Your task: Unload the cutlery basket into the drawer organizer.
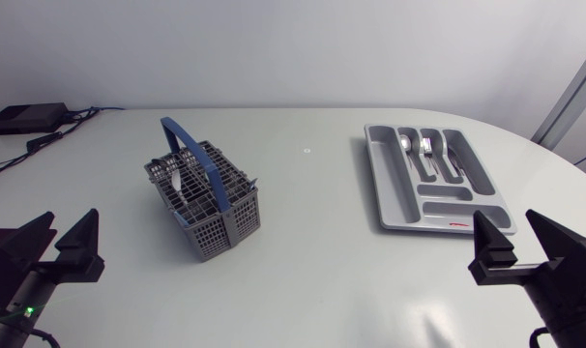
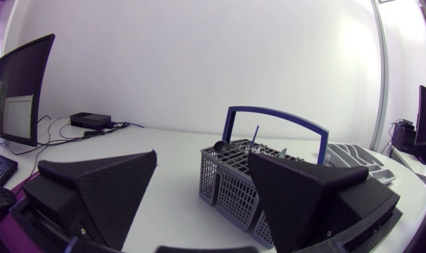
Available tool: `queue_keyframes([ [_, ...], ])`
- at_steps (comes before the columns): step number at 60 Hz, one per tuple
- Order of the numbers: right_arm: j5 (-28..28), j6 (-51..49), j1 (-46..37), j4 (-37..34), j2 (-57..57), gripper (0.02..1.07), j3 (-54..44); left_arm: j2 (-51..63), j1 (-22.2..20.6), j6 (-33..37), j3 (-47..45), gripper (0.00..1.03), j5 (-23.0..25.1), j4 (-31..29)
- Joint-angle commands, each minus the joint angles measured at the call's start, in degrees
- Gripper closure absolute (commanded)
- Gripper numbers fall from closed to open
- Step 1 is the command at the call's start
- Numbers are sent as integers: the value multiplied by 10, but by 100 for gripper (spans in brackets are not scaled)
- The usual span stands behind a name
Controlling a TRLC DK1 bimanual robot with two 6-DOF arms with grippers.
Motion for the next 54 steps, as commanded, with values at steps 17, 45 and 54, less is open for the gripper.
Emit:
queue_keyframes([
  [17, -1, 9, 3, -1, -3, 6, -12, -4, -5, -2, -10, 4, -2, -3],
  [45, -1, 1, 15, 0, -4, 6, -5, -6, -5, -17, 19, 4, -1, -3],
  [54, 8, -5, 47, -21, -3, 6, 19, 20, -6, -17, 77, 4, -1, -45],
])
